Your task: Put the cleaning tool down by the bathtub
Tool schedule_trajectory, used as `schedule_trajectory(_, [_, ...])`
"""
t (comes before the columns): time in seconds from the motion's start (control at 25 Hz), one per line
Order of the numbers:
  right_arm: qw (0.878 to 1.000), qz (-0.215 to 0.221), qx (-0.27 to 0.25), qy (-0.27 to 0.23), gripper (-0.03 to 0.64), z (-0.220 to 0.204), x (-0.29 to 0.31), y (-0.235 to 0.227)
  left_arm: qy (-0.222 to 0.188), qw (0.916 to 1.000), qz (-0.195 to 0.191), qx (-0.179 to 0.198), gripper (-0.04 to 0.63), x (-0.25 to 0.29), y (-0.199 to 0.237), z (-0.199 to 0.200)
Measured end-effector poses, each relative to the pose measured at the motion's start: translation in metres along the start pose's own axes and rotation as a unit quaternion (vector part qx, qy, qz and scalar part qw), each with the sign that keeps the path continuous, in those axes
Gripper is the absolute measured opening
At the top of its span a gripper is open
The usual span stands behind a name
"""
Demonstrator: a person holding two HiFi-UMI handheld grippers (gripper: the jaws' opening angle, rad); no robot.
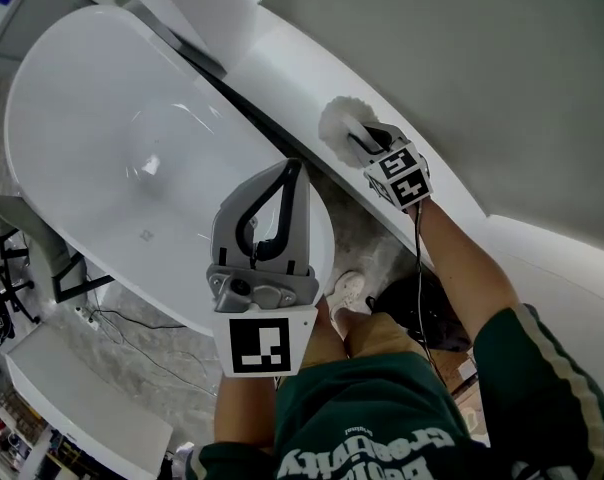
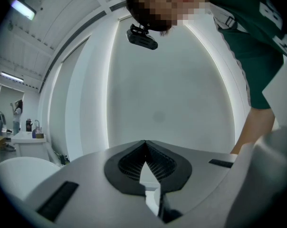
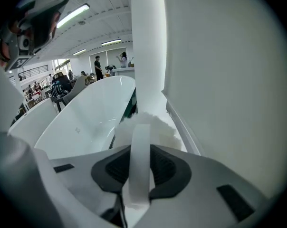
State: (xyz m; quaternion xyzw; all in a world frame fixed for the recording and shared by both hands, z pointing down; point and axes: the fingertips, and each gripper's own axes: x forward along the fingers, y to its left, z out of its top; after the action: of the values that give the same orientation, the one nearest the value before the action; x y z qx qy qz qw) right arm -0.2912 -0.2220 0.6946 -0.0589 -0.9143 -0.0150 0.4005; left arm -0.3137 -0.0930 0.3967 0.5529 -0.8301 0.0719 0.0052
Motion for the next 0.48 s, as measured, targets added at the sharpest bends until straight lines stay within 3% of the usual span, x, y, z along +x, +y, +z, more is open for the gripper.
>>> schedule_trajectory(0.48, [0.998, 0.005, -0.021, 0.052, 0.097, -0.019, 0.056, -0.013, 0.005, 0.9998, 0.017, 0.001, 0.006, 0.000, 0.012, -0.016])
